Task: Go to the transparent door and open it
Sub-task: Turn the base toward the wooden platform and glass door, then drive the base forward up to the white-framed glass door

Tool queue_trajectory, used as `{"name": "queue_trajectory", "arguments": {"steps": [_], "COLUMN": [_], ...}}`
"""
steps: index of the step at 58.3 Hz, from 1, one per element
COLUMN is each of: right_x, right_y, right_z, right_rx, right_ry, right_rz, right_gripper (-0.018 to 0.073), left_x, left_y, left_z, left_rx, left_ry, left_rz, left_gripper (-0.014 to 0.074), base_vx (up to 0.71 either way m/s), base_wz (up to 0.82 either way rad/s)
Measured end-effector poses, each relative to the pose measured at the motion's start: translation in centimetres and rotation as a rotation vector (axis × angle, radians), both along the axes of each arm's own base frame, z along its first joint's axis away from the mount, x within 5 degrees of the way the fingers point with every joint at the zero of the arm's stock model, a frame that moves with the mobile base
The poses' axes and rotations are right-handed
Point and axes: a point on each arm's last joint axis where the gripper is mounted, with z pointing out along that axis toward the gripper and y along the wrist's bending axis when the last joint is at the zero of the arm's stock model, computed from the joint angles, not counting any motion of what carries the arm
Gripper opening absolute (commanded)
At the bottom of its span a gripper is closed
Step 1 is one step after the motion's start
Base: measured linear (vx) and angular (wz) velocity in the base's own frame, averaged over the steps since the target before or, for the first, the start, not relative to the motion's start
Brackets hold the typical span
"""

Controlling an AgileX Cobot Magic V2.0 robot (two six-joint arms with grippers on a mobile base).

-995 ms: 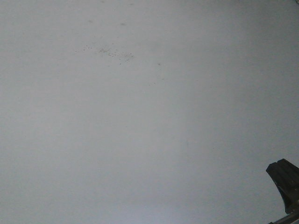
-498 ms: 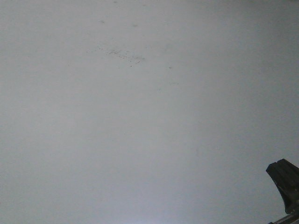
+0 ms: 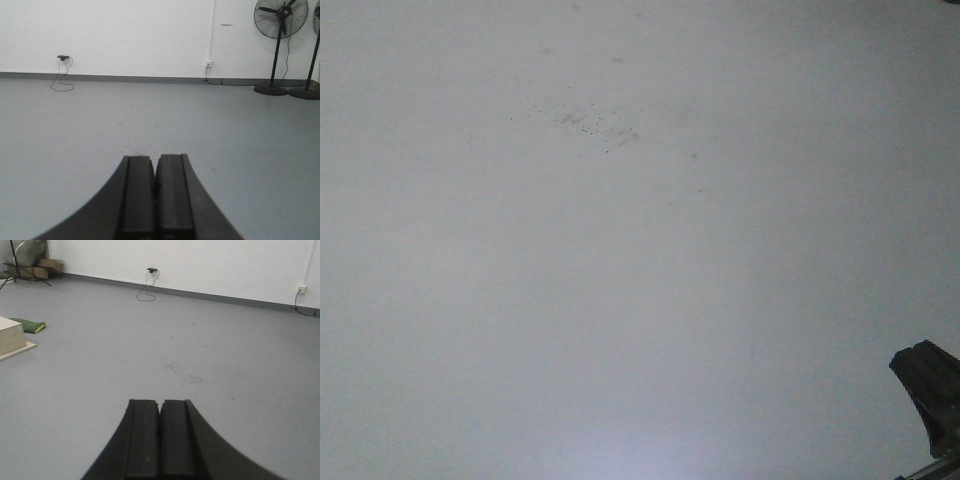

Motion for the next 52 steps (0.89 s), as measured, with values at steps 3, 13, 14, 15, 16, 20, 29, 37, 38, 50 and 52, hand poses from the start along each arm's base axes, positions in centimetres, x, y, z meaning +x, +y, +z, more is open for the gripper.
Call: {"name": "queue_trajectory", "arguments": {"steps": [3, 13, 14, 15, 16, 20, 29, 37, 38, 50, 52], "right_x": [0.00, 0.00, 0.00, 0.00, 0.00, 0.00, 0.00, 0.00, 0.00, 0.00, 0.00], "right_y": [0.00, 0.00, 0.00, 0.00, 0.00, 0.00, 0.00, 0.00, 0.00, 0.00, 0.00], "right_z": [0.00, 0.00, 0.00, 0.00, 0.00, 0.00, 0.00, 0.00, 0.00, 0.00, 0.00], "right_rx": [0.000, 0.000, 0.000, 0.000, 0.000, 0.000, 0.000, 0.000, 0.000, 0.000, 0.000], "right_ry": [0.000, 0.000, 0.000, 0.000, 0.000, 0.000, 0.000, 0.000, 0.000, 0.000, 0.000], "right_rz": [0.000, 0.000, 0.000, 0.000, 0.000, 0.000, 0.000, 0.000, 0.000, 0.000, 0.000], "right_gripper": [-0.0006, -0.0006, -0.0006, -0.0006, -0.0006, -0.0006, -0.0006, -0.0006, -0.0006, -0.0006, -0.0006], "left_x": [0.00, 0.00, 0.00, 0.00, 0.00, 0.00, 0.00, 0.00, 0.00, 0.00, 0.00], "left_y": [0.00, 0.00, 0.00, 0.00, 0.00, 0.00, 0.00, 0.00, 0.00, 0.00, 0.00], "left_z": [0.00, 0.00, 0.00, 0.00, 0.00, 0.00, 0.00, 0.00, 0.00, 0.00, 0.00], "left_rx": [0.000, 0.000, 0.000, 0.000, 0.000, 0.000, 0.000, 0.000, 0.000, 0.000, 0.000], "left_ry": [0.000, 0.000, 0.000, 0.000, 0.000, 0.000, 0.000, 0.000, 0.000, 0.000, 0.000], "left_rz": [0.000, 0.000, 0.000, 0.000, 0.000, 0.000, 0.000, 0.000, 0.000, 0.000, 0.000], "left_gripper": [-0.0006, -0.0006, -0.0006, -0.0006, -0.0006, -0.0006, -0.0006, -0.0006, -0.0006, -0.0006, -0.0006], "base_vx": [0.27, 0.30, 0.31, 0.32, 0.32, 0.33, 0.35, 0.38, 0.39, 0.42, 0.43], "base_wz": [-0.06, -0.03, 0.02, 0.03, 0.05, 0.10, 0.24, 0.43, 0.50, 0.61, 0.66]}}
